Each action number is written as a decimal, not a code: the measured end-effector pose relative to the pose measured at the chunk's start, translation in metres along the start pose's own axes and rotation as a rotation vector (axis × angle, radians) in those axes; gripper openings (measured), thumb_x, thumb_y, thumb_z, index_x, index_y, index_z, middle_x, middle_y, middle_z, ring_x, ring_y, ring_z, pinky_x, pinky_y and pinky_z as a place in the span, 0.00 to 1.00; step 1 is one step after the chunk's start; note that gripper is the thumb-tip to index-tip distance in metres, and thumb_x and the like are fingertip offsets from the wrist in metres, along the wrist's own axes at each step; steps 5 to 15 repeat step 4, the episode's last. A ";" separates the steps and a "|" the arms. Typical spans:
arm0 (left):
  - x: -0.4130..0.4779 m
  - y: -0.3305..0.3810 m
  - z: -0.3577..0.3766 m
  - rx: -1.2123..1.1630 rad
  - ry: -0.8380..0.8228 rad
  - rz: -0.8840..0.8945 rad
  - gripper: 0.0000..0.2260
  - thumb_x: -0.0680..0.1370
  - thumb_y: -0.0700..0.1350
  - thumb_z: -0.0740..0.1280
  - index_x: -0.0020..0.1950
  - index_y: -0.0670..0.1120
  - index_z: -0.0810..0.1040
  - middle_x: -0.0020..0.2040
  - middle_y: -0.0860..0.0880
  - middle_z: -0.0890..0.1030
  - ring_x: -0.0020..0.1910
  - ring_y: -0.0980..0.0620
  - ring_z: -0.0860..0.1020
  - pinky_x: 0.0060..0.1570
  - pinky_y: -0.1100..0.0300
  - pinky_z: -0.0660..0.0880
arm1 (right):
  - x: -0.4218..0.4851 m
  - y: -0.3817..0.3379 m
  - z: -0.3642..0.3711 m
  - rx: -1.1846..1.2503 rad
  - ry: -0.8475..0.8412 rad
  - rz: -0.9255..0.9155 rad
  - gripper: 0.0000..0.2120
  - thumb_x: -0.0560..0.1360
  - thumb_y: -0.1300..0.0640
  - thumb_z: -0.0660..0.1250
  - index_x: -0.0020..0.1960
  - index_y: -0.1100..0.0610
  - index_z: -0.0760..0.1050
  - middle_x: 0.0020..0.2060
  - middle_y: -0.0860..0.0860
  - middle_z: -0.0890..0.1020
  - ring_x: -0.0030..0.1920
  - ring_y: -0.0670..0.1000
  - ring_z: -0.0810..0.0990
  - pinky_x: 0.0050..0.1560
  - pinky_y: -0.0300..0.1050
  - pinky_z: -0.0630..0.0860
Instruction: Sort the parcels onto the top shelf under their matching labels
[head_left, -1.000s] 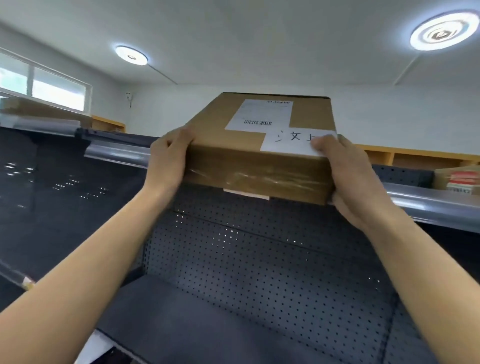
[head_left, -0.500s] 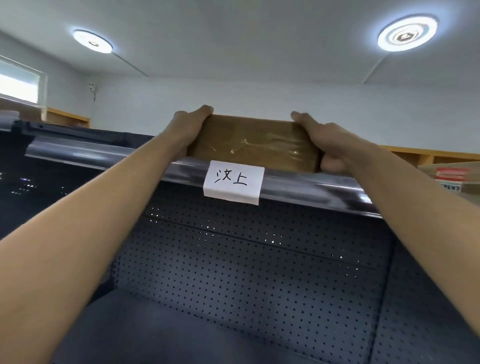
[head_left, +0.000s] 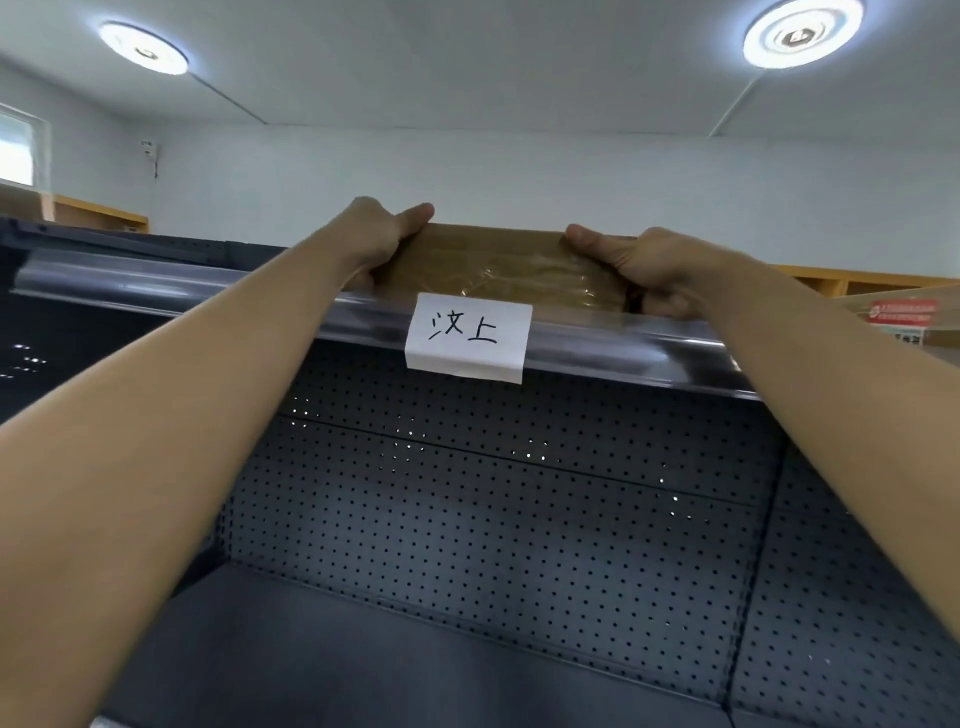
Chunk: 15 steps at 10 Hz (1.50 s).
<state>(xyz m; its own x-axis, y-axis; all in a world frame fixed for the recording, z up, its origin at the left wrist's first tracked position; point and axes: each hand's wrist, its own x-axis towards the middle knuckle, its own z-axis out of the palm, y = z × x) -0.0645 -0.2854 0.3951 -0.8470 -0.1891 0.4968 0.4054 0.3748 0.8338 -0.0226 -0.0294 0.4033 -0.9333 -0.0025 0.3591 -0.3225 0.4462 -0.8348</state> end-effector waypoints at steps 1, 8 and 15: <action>0.000 -0.004 0.001 0.244 0.154 0.041 0.31 0.78 0.64 0.64 0.60 0.34 0.75 0.61 0.34 0.79 0.50 0.39 0.78 0.49 0.51 0.74 | -0.003 0.001 0.002 -0.251 0.104 -0.037 0.36 0.73 0.31 0.65 0.59 0.64 0.72 0.39 0.51 0.75 0.39 0.50 0.76 0.30 0.40 0.71; -0.043 -0.013 0.017 0.351 0.494 0.547 0.16 0.82 0.49 0.59 0.61 0.40 0.78 0.57 0.43 0.82 0.57 0.44 0.79 0.53 0.63 0.64 | -0.049 0.008 -0.005 -0.616 0.407 -0.499 0.28 0.80 0.44 0.64 0.73 0.60 0.71 0.70 0.58 0.76 0.69 0.57 0.74 0.66 0.49 0.70; -0.043 -0.013 0.017 0.351 0.494 0.547 0.16 0.82 0.49 0.59 0.61 0.40 0.78 0.57 0.43 0.82 0.57 0.44 0.79 0.53 0.63 0.64 | -0.049 0.008 -0.005 -0.616 0.407 -0.499 0.28 0.80 0.44 0.64 0.73 0.60 0.71 0.70 0.58 0.76 0.69 0.57 0.74 0.66 0.49 0.70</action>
